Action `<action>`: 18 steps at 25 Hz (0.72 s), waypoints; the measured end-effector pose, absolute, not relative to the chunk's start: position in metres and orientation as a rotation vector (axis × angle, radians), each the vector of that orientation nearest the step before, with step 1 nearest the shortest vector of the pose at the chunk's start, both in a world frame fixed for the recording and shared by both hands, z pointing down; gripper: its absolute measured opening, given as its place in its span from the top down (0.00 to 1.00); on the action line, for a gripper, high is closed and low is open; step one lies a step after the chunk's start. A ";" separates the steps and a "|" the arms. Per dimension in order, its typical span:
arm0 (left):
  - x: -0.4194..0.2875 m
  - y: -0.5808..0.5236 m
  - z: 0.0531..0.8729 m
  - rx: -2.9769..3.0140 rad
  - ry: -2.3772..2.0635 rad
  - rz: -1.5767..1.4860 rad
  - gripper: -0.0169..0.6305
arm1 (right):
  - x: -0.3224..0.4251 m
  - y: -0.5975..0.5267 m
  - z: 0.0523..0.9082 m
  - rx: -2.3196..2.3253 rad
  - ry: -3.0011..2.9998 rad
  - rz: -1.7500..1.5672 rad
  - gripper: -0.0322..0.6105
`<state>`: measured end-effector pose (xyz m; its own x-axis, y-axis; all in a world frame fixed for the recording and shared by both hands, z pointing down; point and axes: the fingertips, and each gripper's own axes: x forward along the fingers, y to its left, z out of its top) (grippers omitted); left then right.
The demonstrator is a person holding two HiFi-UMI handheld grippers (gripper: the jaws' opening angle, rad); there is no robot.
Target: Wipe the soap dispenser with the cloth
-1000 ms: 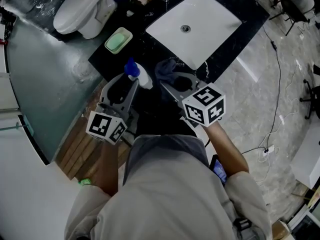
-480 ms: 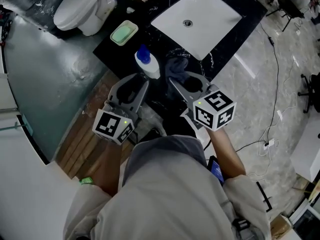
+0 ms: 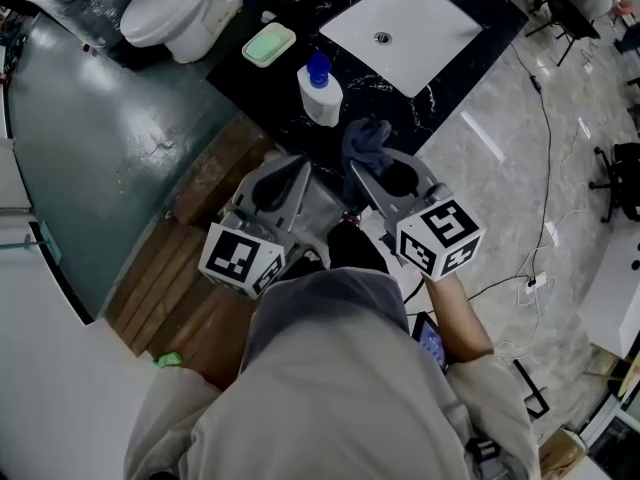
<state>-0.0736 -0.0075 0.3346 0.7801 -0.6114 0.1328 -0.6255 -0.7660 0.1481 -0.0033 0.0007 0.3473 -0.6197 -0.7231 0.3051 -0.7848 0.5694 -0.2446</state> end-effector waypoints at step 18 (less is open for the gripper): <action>-0.123 0.085 0.312 2.767 -1.030 0.029 0.96 | -0.016 0.115 0.301 1.337 -2.650 0.420 0.85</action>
<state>-0.1234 0.0847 0.3124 0.7587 -0.6460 0.0836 -0.6497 -0.7411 0.1695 -0.0164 0.1148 0.3014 -0.5938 -0.7643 0.2514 -0.8046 0.5651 -0.1823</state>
